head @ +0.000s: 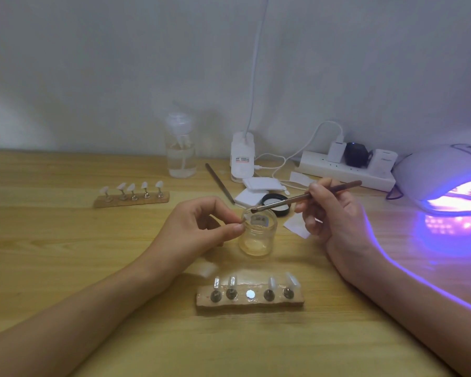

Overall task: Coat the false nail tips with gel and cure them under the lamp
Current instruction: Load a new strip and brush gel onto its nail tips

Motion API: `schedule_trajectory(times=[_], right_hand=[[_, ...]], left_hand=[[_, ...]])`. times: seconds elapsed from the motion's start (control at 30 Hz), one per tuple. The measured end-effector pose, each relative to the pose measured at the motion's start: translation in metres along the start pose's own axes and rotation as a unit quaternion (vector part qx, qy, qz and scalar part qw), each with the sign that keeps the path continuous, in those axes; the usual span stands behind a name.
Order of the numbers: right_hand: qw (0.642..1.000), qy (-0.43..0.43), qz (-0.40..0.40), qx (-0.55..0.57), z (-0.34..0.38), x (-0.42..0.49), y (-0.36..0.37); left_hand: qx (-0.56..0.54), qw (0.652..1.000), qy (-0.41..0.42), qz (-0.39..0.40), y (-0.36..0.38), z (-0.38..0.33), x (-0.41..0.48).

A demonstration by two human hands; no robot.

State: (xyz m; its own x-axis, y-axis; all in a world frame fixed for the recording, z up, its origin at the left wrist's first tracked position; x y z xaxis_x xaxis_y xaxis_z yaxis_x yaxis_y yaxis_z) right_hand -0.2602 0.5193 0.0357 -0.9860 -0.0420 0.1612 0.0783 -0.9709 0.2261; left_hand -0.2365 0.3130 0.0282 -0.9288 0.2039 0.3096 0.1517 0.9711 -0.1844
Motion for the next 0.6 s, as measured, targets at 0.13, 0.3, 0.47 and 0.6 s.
schedule_trajectory(times=[0.13, 0.3, 0.47, 0.6], right_hand=[[0.999, -0.001, 0.012, -0.031, 0.0, -0.001, 0.006], [1.0, 0.002, 0.001, -0.012, 0.0, 0.0, 0.002], [0.999, 0.004, -0.015, -0.033, -0.001, 0.0, 0.001], [1.0, -0.004, 0.01, -0.022, 0.003, -0.002, 0.006]], left_hand=[[0.003, 1.0, -0.001, 0.0, -0.001, 0.002, 0.0], [-0.002, 1.0, -0.002, 0.002, 0.0, 0.004, 0.001], [-0.007, 1.0, -0.004, 0.002, 0.001, 0.004, 0.001], [-0.009, 1.0, -0.004, 0.002, 0.002, 0.004, 0.001]])
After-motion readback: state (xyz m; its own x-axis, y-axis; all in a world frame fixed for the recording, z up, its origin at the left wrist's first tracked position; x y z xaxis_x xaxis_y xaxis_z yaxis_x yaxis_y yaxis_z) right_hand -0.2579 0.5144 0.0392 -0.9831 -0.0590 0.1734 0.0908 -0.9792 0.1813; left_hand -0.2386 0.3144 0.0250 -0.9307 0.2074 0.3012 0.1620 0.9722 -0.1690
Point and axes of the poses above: each hand's wrist, its own x-axis towards the middle knuckle, its own y-axis out of the palm, z = x × y, the point moved 10 cm from there along x, towards the middle knuckle, and after that the axes turned 7 degrees about y, right-handed, at the moved point
